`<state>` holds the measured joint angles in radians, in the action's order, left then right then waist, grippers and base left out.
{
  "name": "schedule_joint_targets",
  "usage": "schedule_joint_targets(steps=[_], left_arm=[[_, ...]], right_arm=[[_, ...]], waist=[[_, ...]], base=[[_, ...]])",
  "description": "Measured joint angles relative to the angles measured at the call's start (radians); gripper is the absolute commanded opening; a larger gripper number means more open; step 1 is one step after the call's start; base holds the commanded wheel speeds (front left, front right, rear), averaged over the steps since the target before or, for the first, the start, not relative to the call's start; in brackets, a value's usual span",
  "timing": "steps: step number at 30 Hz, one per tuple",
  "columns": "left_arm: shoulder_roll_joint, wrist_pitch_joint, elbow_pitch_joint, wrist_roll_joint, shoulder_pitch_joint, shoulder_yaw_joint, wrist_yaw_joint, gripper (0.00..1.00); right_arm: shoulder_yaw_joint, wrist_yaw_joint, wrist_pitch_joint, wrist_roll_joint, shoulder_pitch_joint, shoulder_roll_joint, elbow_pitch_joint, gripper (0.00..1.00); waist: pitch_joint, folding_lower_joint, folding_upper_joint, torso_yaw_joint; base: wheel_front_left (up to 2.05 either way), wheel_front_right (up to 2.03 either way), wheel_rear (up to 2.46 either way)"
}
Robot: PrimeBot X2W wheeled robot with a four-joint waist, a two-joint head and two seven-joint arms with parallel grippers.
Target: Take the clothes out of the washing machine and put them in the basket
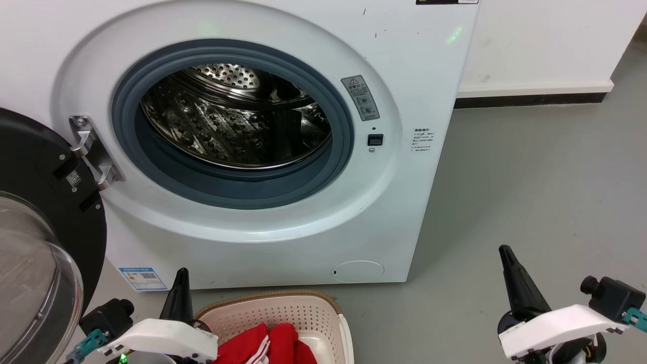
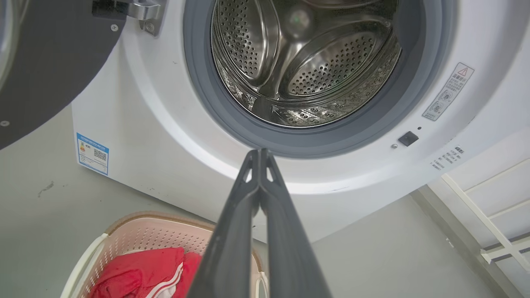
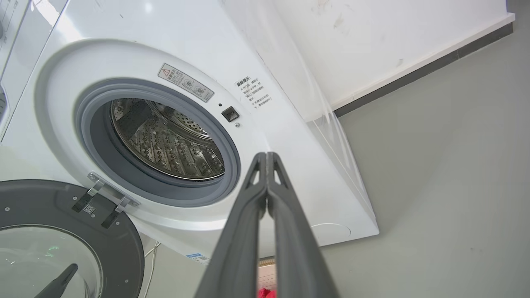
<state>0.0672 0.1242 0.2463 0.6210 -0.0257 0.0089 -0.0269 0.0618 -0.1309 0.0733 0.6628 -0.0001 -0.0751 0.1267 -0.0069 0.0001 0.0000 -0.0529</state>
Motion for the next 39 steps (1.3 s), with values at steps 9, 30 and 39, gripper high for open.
schedule_joint_targets(steps=[9, 30, 39], left_arm=[[-0.002, -0.034, 0.000, 0.133, -0.008, 0.013, -0.017, 0.00], [-0.007, -0.096, 0.000, 0.403, -0.028, 0.042, -0.042, 0.00], [-0.008, -0.122, 0.000, 0.502, -0.040, 0.054, -0.052, 0.00]], right_arm=[[-0.013, 0.000, -0.014, 0.137, -0.010, -0.004, 0.015, 0.00], [-0.044, 0.000, -0.053, 0.410, -0.037, -0.009, 0.046, 0.00], [-0.057, 0.000, -0.067, 0.508, -0.047, -0.009, 0.058, 0.00]], waist=[[0.001, 0.0000, 0.0000, 0.005], [0.003, 0.0000, 0.0000, 0.016], [0.004, 0.0000, 0.0000, 0.021]], base=[[0.00, 0.00, 0.00], [0.00, 0.00, 0.00], [0.00, 0.00, 0.00]])
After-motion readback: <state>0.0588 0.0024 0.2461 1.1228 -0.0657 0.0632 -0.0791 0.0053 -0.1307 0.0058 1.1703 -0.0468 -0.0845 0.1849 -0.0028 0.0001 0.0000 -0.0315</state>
